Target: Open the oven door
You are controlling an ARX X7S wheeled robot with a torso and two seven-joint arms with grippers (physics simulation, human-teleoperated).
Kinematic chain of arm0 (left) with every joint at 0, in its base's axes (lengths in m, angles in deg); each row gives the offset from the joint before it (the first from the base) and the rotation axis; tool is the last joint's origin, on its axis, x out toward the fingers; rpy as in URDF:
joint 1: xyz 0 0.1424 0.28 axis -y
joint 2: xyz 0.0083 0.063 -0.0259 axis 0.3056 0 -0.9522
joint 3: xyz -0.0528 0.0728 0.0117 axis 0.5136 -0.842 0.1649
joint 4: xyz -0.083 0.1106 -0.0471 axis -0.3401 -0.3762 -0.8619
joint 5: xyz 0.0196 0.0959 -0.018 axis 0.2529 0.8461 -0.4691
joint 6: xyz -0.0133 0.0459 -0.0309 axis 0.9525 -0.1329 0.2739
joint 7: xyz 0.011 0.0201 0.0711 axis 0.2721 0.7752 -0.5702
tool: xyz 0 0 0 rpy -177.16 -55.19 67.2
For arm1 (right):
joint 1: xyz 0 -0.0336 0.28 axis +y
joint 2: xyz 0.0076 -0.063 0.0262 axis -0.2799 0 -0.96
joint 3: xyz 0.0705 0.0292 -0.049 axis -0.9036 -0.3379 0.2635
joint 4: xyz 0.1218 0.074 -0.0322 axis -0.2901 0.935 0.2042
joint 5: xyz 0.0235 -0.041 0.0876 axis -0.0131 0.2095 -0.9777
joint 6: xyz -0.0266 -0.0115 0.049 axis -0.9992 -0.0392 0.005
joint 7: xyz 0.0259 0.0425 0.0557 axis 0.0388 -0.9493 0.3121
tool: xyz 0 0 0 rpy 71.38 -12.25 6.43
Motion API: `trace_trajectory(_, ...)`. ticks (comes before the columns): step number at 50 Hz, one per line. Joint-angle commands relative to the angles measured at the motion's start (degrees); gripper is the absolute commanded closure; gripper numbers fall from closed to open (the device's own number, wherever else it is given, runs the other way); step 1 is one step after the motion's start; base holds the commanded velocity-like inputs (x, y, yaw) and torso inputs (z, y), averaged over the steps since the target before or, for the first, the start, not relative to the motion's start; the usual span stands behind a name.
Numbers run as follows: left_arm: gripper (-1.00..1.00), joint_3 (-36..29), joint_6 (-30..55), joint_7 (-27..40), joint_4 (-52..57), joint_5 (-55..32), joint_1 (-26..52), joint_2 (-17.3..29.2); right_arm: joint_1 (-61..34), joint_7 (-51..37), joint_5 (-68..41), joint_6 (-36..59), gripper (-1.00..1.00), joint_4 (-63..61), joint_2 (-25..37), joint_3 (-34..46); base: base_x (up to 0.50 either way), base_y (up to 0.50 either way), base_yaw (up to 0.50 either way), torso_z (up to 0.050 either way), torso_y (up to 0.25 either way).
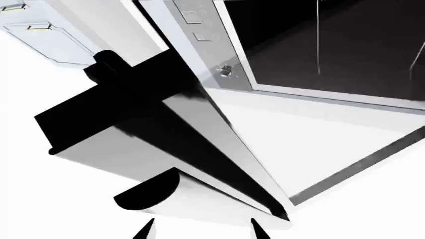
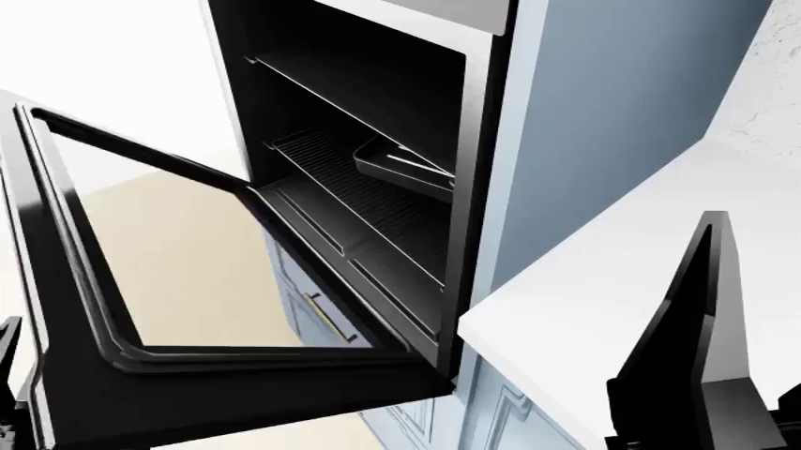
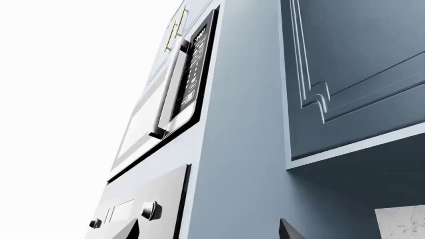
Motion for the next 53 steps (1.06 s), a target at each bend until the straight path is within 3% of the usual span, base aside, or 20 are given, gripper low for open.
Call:
trace_trajectory(1,1.00,-5.4,-8.9,-6.3,-10.8,-10.5,-13.2,-5.8,0.0,0.0,0.1,0.1,-1.00,-0.3,0.1,-0.1,0.01,0.01,-0.01,0.000,0.000)
trace_trajectory(19,1.00,-1.5,-15.6,-6.1,-23.0,-15.1,-20.3,-11.2,0.5,-0.2,0.9,0.0,-1.00,-0.5,0.2,0.2,0.00,0.00,0.00,0.000,0.000)
trace_trajectory(39,1.00,5.3,-33.4,-12.5,-54.7,-20.2,-30.5,-25.9,-0.3,0.0,0.5,0.0,-1.00,-0.2,0.1,0.6,0.00,0.00,0.00,0.000,0.000)
trace_trajectory(53,1.00,17.9,-35.3,-12.4,-55.4,-14.0,-36.1,-25.7,-0.2,-0.3,0.6,0.1,-1.00,-0.4,0.2,0.7,0.00,0.00,0.00,0.000,0.000)
